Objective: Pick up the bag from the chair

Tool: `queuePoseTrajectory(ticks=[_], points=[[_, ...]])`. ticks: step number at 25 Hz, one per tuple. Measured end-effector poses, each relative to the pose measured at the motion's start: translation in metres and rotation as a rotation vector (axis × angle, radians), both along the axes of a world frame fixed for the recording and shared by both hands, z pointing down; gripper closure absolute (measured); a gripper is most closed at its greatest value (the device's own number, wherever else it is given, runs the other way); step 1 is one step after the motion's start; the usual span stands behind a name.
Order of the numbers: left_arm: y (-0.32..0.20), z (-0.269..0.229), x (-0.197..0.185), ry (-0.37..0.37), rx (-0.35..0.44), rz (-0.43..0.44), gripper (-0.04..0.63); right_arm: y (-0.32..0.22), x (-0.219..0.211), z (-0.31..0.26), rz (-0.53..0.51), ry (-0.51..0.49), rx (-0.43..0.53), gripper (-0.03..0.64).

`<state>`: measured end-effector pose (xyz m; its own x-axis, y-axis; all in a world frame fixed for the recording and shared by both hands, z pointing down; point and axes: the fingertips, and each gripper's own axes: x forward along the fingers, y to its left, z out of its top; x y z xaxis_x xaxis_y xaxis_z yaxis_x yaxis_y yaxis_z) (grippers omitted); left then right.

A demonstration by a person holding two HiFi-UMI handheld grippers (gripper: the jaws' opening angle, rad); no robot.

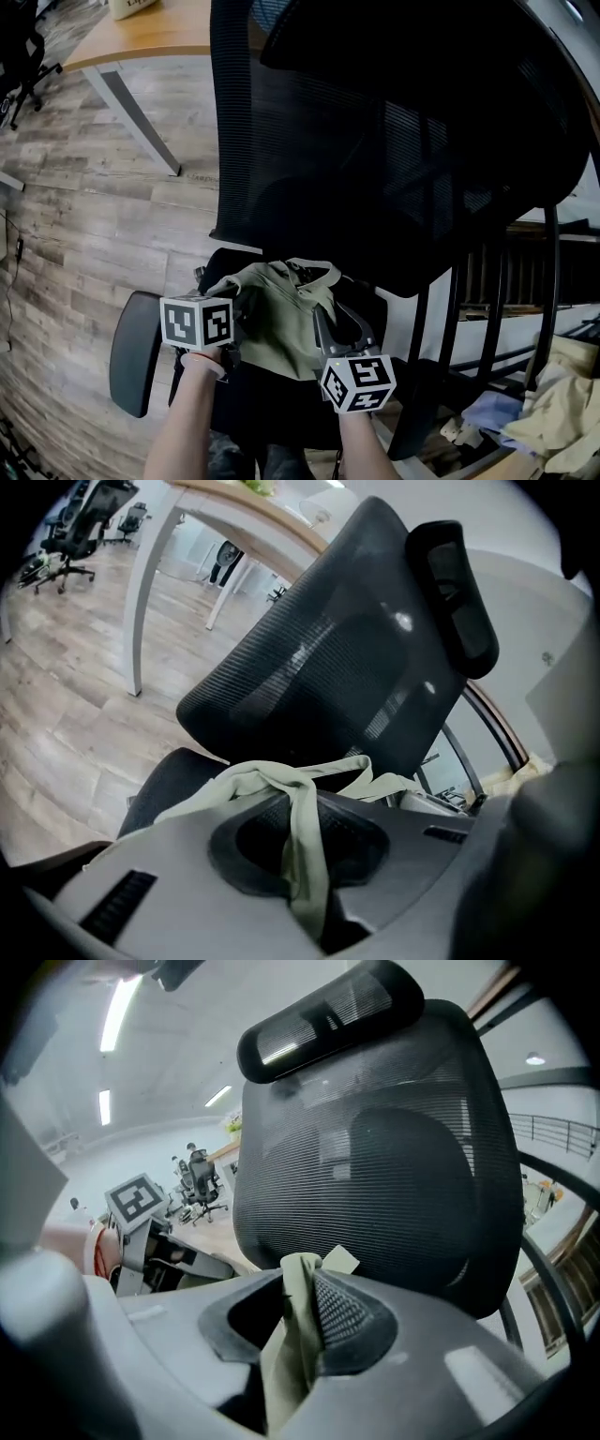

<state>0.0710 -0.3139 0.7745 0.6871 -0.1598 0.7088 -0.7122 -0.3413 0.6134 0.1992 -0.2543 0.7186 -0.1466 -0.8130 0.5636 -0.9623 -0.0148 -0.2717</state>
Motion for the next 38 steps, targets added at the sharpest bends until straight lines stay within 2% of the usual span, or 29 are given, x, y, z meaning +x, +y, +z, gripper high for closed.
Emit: queuePoseTrajectory(ticks=[9, 14, 18, 22, 27, 32, 38], points=[[0.011, -0.039, -0.002, 0.094, 0.127, -0.018, 0.569, 0.009, 0.006, -0.033, 0.071, -0.123, 0.052, 0.522], [0.021, -0.061, -0.008, 0.092, 0.204, 0.017, 0.571, 0.017, 0.006, -0.055, 0.072, -0.15, 0.09, 0.522], [0.026, -0.082, -0.01, 0.142, 0.248, -0.018, 0.571, 0.029, 0.009, -0.069, 0.086, -0.187, 0.115, 0.523], [0.026, -0.1, -0.013, 0.16, 0.297, -0.037, 0.572, 0.036, 0.014, -0.083, 0.087, -0.216, 0.155, 0.525], [0.028, -0.122, -0.018, 0.159, 0.349, -0.058, 0.572, 0.042, 0.017, -0.104, 0.094, -0.232, 0.191, 0.526], [0.038, -0.147, -0.022, 0.144, 0.465, -0.045, 0.572, 0.051, 0.02, -0.129, 0.09, -0.224, 0.234, 0.526], [0.046, -0.178, -0.023, 0.142, 0.528, -0.032, 0.572, 0.062, 0.02, -0.158, 0.074, -0.252, 0.275, 0.526]])
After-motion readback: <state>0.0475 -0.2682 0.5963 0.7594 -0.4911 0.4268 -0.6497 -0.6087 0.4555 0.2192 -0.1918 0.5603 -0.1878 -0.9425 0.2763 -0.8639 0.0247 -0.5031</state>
